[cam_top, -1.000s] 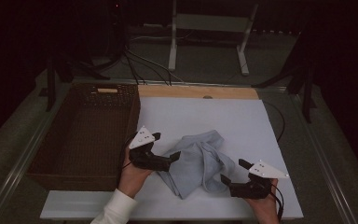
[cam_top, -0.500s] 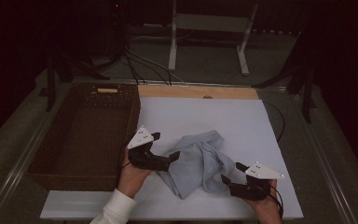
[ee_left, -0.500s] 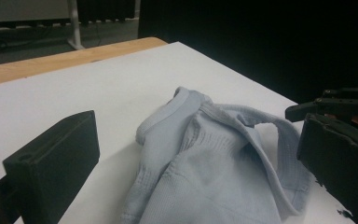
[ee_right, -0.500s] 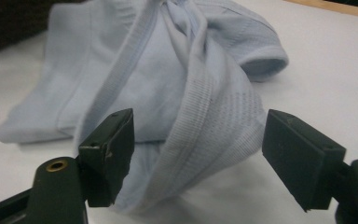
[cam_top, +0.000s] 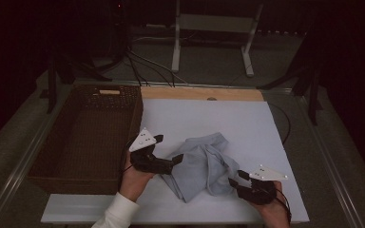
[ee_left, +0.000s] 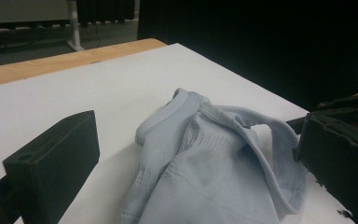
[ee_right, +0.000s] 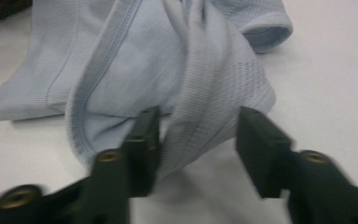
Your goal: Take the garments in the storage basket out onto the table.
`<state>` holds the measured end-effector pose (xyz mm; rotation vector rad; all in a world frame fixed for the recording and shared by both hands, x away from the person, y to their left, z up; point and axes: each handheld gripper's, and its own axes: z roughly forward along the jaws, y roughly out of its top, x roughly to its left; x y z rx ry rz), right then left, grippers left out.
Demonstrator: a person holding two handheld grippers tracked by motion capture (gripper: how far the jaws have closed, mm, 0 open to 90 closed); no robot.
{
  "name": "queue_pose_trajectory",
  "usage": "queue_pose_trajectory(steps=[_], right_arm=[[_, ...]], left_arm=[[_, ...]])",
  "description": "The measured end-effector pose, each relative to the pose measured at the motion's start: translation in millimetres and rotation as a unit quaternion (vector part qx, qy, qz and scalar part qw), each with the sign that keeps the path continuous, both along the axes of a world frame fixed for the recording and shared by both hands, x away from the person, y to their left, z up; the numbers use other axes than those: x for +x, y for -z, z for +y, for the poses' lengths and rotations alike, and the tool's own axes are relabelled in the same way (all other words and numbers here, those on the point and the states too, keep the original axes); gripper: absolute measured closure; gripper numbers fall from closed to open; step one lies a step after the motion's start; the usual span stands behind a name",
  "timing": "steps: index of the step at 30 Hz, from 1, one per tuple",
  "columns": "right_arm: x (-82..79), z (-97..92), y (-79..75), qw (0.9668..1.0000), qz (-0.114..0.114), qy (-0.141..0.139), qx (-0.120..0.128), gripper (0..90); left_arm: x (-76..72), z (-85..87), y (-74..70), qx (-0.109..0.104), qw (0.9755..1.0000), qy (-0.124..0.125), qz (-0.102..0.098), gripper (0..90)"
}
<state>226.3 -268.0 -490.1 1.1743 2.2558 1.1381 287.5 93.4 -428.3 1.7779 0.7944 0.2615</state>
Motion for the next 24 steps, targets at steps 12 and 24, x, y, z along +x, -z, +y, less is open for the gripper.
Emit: queue_pose_trajectory(steps=[12,24], right_arm=[[-0.2,-7.3,-6.9,0.9999,-0.013,0.001,0.009,88.0],[12.7,-18.0,-26.2,0.9984,-0.048,0.023,-0.021,88.2]], left_arm=[[0.0,-1.3,0.5,0.001,1.0000,0.001,0.000,0.0],[-0.4,1.0,-1.4,-0.004,1.0000,-0.001,-0.001,0.0]])
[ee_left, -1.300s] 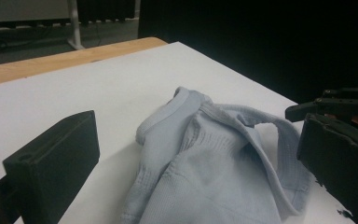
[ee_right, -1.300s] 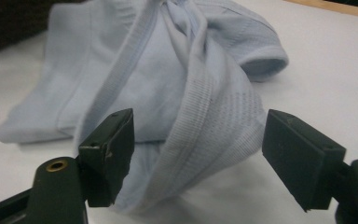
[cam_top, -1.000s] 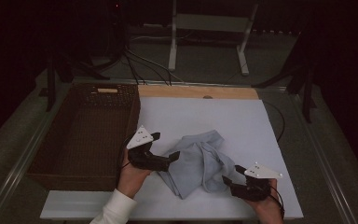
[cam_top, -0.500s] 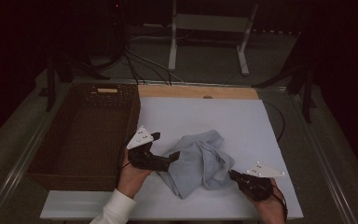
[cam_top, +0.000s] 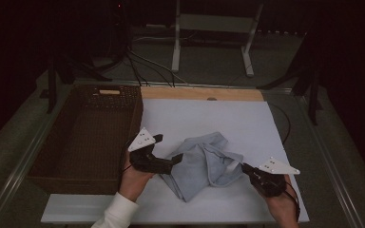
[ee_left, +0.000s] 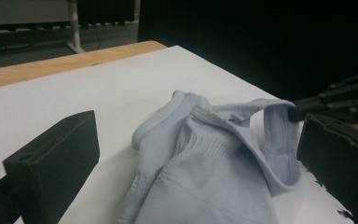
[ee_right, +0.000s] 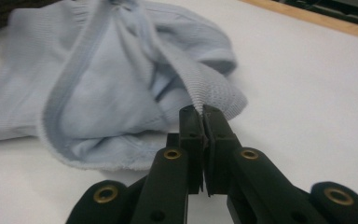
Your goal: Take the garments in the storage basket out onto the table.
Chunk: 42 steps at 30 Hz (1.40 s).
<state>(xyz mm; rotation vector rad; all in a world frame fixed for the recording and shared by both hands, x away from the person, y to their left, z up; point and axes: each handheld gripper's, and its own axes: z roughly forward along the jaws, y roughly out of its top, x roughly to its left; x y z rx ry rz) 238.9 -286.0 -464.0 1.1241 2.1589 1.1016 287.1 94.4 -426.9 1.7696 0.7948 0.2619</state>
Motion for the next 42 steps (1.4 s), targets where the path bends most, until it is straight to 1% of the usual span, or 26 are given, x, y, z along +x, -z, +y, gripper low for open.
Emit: queue_pose_trajectory(steps=[1,3,5,9,11,12,13,14,16,18,20,21,24,29,32,39,42], right_arm=[[2.2,-1.3,-1.2,1.0000,-0.001,0.003,-0.002,88.2],[7.3,-3.2,-3.7,0.9999,-0.007,0.009,-0.013,88.2],[12.6,-6.1,-6.6,0.9998,-0.010,0.016,-0.011,88.2],[23.1,-12.2,-12.3,0.9989,-0.018,0.038,-0.018,88.2],[27.4,-15.2,-13.1,0.9987,-0.014,0.046,-0.016,88.1],[28.6,-15.5,-12.9,0.9988,-0.008,0.046,-0.016,87.9],[28.5,-14.7,-12.7,0.9987,-0.008,0.047,-0.018,87.4],[27.5,-13.4,-12.7,0.9986,-0.008,0.048,-0.019,84.3],[24.6,-10.1,-13.5,0.9986,-0.008,0.049,-0.015,69.9],[20.2,-5.5,-15.6,0.9989,-0.010,0.044,-0.010,54.6],[14.8,1.0,-18.2,0.9992,-0.013,0.038,-0.008,43.6],[12.2,4.7,-19.2,0.9994,-0.013,0.032,-0.006,39.7],[4.4,16.5,-19.9,0.9997,-0.016,0.016,-0.002,34.4],[-3.8,34.0,-12.7,0.9998,-0.007,-0.015,0.010,34.0],[-6.3,42.2,-8.2,0.9995,0.000,-0.031,0.006,35.9],[-8.6,51.5,0.9,0.9982,0.017,-0.057,0.009,43.1],[-9.3,55.0,4.1,0.9975,0.024,-0.067,0.004,46.0]], left_arm=[[0.0,-0.2,0.0,0.000,1.0000,0.000,0.000,0.0],[-0.1,-0.4,0.1,0.000,1.0000,0.001,0.000,0.1],[-0.3,-0.2,-0.2,0.000,1.0000,0.001,0.000,0.0],[-0.3,0.7,-0.8,-0.001,1.0000,0.000,-0.001,0.0],[-0.4,0.8,-1.1,-0.001,1.0000,-0.001,-0.002,0.0],[-0.6,0.8,-1.4,-0.002,1.0000,-0.001,-0.002,0.0],[-0.7,0.9,-1.5,-0.002,1.0000,-0.001,-0.003,0.0],[-0.7,1.1,-1.7,-0.001,1.0000,-0.001,-0.003,0.0],[-0.7,1.2,-1.8,-0.002,1.0000,-0.001,-0.003,0.0],[-0.7,1.0,-1.6,-0.001,1.0000,-0.001,-0.003,0.0],[-0.8,0.6,-1.5,-0.002,1.0000,-0.001,-0.003,0.0],[-0.8,0.5,-1.5,-0.002,1.0000,-0.001,-0.003,0.0],[-1.0,0.8,-1.7,-0.002,1.0000,-0.001,-0.003,0.0],[-1.3,1.1,-1.9,-0.003,1.0000,0.000,-0.004,0.0],[-1.5,1.1,-1.9,-0.004,1.0000,0.000,-0.004,0.0],[-1.7,1.0,-1.8,-0.007,0.9999,0.001,-0.008,0.0],[-1.7,0.7,-1.5,-0.005,1.0000,0.001,-0.008,0.1]])
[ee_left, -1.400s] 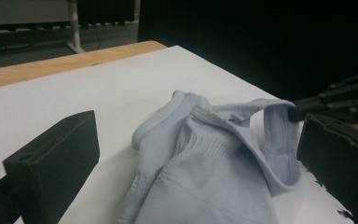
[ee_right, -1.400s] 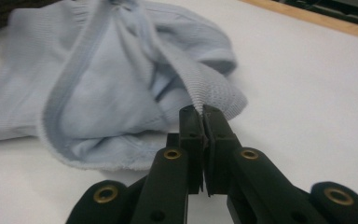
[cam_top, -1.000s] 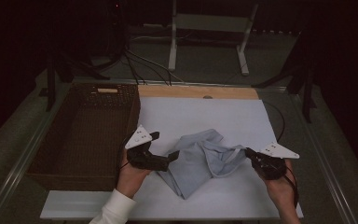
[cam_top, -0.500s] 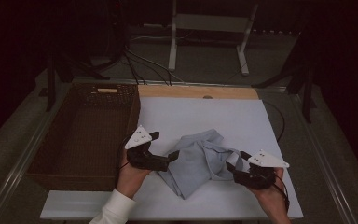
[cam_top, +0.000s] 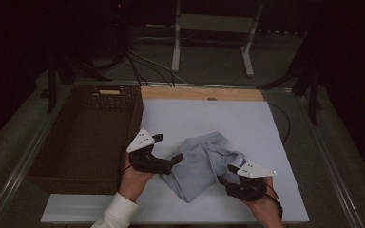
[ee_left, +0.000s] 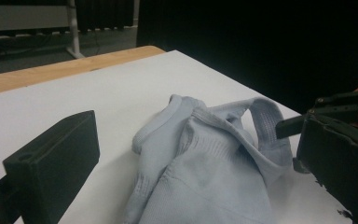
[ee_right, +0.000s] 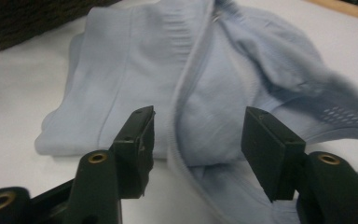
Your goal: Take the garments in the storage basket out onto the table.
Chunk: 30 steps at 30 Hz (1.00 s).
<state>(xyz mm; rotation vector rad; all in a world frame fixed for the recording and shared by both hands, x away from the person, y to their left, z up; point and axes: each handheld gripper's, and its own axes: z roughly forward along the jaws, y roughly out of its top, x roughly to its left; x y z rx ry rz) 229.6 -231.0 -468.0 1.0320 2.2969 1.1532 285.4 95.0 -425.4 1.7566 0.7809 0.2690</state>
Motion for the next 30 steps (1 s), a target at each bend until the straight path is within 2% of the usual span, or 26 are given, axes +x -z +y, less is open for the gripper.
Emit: queue_pose_trajectory(steps=[8,11,15,18,25,30], right_arm=[[-1.1,6.6,8.0,0.9992,0.015,-0.024,-0.030,60.1],[-1.3,7.1,10.0,0.9983,0.022,-0.033,-0.043,69.7],[-1.0,4.9,10.3,0.9977,0.025,-0.036,-0.052,86.9],[-0.9,0.7,7.1,0.9975,0.018,-0.036,-0.059,88.1],[3.1,-19.4,-1.8,0.9985,0.000,0.003,-0.054,88.4],[6.7,-28.1,-6.0,0.9972,-0.015,0.027,-0.069,88.5]], left_arm=[[-0.7,-1.2,0.1,-0.001,1.0000,0.003,-0.001,0.1],[-0.8,-1.9,0.4,0.001,1.0000,0.005,0.000,0.0],[-1.3,-2.6,0.2,0.000,1.0000,0.006,-0.001,0.0],[-1.4,-2.1,-0.1,0.000,1.0000,0.006,-0.001,0.0],[-1.3,-2.7,0.5,0.001,1.0000,0.006,-0.002,0.0],[-1.2,-2.2,0.2,0.002,1.0000,0.006,-0.002,0.0]])
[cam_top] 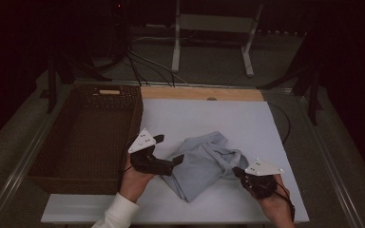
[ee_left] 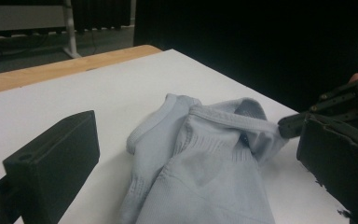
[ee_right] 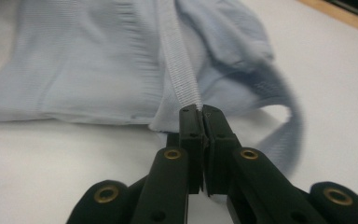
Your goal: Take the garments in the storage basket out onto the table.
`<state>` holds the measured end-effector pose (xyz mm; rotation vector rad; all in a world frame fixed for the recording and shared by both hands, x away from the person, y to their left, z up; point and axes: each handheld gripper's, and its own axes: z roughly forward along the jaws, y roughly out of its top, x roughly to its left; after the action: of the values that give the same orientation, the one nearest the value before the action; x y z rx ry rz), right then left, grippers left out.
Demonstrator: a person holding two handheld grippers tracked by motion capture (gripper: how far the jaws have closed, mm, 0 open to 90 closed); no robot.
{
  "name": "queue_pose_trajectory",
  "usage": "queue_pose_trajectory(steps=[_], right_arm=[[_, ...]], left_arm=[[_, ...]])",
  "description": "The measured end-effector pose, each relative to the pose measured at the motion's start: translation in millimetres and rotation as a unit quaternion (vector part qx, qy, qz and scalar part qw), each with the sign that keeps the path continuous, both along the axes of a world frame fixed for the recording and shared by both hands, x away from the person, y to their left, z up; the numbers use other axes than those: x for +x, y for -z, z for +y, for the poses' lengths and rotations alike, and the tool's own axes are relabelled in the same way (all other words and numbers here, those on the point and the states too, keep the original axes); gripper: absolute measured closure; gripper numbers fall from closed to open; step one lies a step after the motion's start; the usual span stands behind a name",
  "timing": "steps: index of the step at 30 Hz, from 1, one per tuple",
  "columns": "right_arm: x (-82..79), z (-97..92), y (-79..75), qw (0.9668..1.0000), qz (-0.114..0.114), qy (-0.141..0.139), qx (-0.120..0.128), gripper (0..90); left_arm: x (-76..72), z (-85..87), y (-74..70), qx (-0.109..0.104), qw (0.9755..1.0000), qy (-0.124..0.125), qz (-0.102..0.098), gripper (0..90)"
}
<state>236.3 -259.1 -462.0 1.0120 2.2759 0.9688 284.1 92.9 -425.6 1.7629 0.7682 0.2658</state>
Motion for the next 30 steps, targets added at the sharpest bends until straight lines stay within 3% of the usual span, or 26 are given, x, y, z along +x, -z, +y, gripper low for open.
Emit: queue_pose_trajectory(steps=[6,20,30], right_arm=[[8.5,-7.2,-7.1,0.9995,-0.020,0.016,-0.016,88.4],[29.5,-26.0,-22.0,0.9975,-0.047,0.049,-0.021,88.4],[43.0,-36.4,-17.4,0.9960,-0.037,0.080,-0.019,88.0]], left_arm=[[0.1,0.7,-0.3,-0.001,1.0000,-0.001,0.000,0.0],[0.3,1.7,-0.4,-0.002,1.0000,-0.003,0.001,0.0],[0.6,2.0,-0.5,-0.003,1.0000,-0.004,0.001,0.0]])
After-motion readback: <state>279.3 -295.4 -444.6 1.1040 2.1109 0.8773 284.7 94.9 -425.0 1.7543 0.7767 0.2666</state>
